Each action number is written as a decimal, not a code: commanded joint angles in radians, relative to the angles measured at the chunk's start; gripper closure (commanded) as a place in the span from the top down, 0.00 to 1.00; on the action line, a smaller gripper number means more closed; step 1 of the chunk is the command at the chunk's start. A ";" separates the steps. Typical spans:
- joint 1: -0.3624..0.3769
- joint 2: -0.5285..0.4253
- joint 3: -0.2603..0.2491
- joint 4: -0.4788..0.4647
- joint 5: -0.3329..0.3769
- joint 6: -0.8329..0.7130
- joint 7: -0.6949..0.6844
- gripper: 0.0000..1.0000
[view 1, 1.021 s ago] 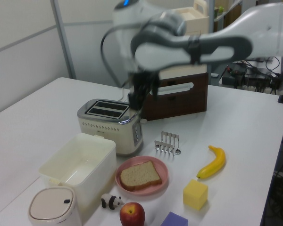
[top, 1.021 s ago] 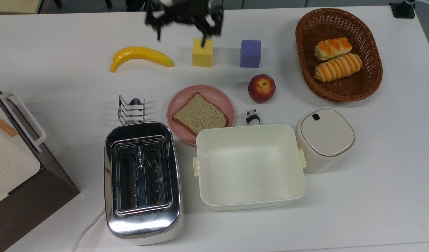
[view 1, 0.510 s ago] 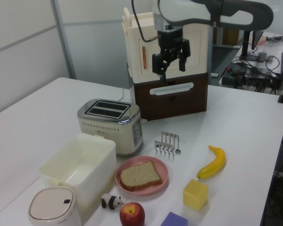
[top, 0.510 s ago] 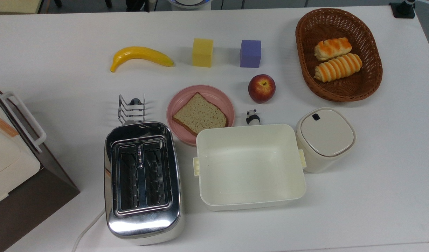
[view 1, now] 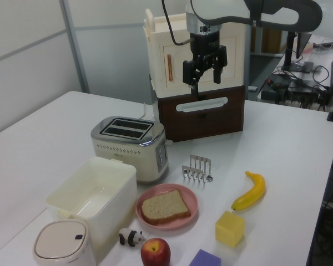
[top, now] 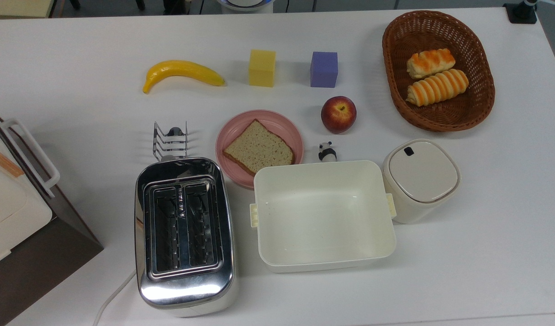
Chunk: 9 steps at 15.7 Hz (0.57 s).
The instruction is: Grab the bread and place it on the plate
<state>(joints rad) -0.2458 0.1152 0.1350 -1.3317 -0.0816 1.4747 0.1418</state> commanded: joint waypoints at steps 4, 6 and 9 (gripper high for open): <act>0.016 -0.019 -0.018 -0.007 0.037 -0.020 -0.096 1.00; 0.016 -0.019 -0.015 -0.007 0.037 -0.020 -0.097 1.00; 0.019 -0.016 -0.006 -0.009 0.040 -0.016 -0.091 1.00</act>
<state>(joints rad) -0.2421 0.1152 0.1350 -1.3318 -0.0642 1.4746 0.0670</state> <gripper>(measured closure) 0.000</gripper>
